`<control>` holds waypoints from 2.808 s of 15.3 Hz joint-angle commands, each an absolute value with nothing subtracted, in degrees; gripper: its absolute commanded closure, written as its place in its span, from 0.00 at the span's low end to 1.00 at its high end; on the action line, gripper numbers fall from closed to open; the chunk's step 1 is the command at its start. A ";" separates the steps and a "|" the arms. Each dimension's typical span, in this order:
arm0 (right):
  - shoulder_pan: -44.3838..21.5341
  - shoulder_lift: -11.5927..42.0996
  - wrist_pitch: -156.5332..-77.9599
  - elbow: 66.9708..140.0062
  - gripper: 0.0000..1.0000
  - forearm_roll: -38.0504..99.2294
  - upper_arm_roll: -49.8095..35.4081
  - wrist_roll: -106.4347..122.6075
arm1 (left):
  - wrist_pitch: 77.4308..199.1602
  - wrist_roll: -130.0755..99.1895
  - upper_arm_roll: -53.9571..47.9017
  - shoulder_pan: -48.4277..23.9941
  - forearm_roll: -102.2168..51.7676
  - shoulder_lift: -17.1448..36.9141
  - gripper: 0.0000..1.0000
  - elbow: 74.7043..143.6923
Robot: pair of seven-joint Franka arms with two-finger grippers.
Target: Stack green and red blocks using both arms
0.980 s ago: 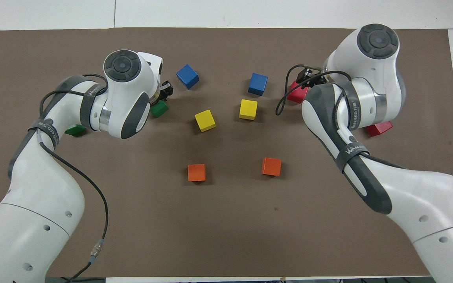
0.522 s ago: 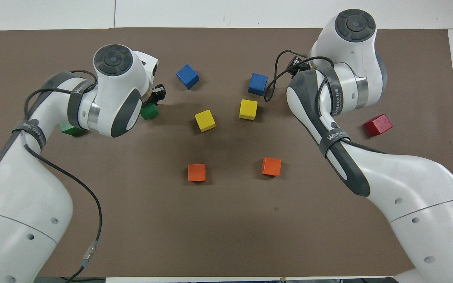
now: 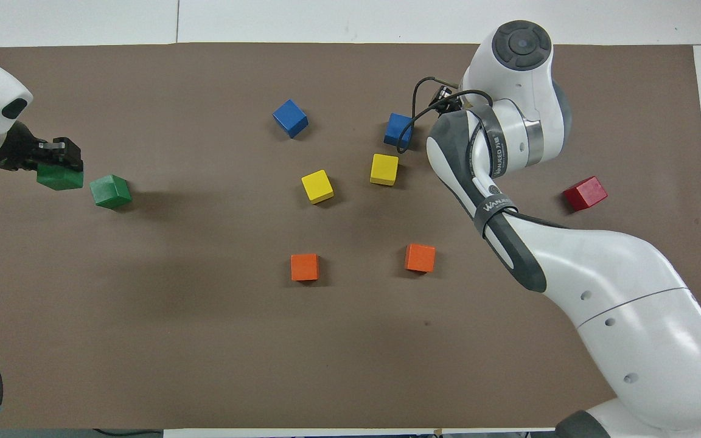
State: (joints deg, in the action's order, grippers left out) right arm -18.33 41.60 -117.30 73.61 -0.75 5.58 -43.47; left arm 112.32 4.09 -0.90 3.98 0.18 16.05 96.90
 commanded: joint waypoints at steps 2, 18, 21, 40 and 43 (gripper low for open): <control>-18.98 39.20 -122.51 81.73 0.00 -3.07 5.54 -44.30 | 121.53 7.73 -0.79 3.60 -0.44 12.48 1.00 106.42; -14.25 23.25 -120.57 98.46 1.00 -4.31 5.98 -25.44 | 127.44 -3.25 -0.79 3.69 -0.53 12.92 1.00 110.57; -9.42 9.71 -128.83 116.85 1.00 -4.39 5.98 -7.79 | 127.62 -3.51 -0.79 3.60 -0.53 12.92 1.00 110.57; 1.32 8.08 -143.61 124.54 1.00 -1.50 5.45 29.36 | 130.08 -3.25 -0.79 3.69 -0.44 12.66 0.00 113.47; 1.32 8.09 -143.61 124.54 1.00 -1.23 5.45 29.44 | 128.85 -3.34 -0.70 3.43 -0.44 12.31 0.00 112.86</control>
State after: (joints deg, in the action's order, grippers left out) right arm 1.08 7.79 -143.43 125.40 -2.78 5.74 27.54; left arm 128.64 -3.17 -1.12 3.84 0.16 15.03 110.62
